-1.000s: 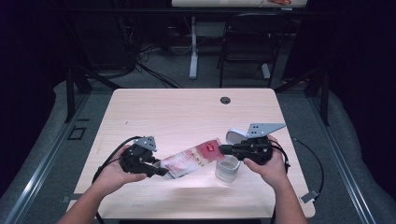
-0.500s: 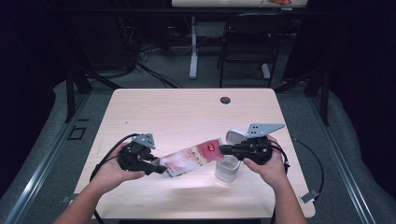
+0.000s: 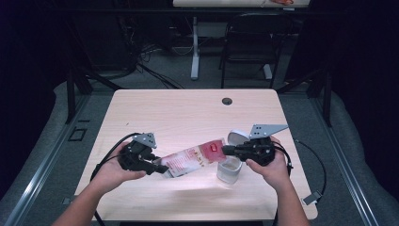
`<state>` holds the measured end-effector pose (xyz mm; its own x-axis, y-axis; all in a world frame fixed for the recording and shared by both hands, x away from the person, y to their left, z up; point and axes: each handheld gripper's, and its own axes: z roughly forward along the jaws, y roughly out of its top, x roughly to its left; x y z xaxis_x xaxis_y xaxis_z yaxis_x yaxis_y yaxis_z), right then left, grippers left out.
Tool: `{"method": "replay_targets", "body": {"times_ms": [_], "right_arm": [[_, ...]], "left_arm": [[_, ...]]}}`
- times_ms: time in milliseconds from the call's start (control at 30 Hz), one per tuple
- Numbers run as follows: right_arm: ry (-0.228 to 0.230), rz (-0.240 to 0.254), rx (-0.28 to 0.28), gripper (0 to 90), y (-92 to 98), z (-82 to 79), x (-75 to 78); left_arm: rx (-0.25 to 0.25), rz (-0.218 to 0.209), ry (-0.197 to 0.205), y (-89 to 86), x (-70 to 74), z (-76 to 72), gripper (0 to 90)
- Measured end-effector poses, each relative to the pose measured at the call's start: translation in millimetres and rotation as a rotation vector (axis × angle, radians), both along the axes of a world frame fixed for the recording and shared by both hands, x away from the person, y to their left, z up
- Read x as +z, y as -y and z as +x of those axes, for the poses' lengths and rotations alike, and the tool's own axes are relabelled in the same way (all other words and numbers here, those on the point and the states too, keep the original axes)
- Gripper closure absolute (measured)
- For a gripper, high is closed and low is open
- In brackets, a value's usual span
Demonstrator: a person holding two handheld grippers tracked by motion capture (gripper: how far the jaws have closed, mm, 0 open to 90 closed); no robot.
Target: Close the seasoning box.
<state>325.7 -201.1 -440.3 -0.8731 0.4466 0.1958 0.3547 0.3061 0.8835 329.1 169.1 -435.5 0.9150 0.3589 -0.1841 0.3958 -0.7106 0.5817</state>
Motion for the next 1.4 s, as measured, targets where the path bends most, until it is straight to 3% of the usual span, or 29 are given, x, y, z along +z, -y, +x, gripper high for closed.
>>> {"method": "replay_targets", "body": {"times_ms": [1400], "right_arm": [[-0.008,0.039,-0.031,89.6,9.7,1.0,0.0]], "left_arm": [[-0.014,0.001,0.013,6.2,18.2,4.1,69.0]]}}
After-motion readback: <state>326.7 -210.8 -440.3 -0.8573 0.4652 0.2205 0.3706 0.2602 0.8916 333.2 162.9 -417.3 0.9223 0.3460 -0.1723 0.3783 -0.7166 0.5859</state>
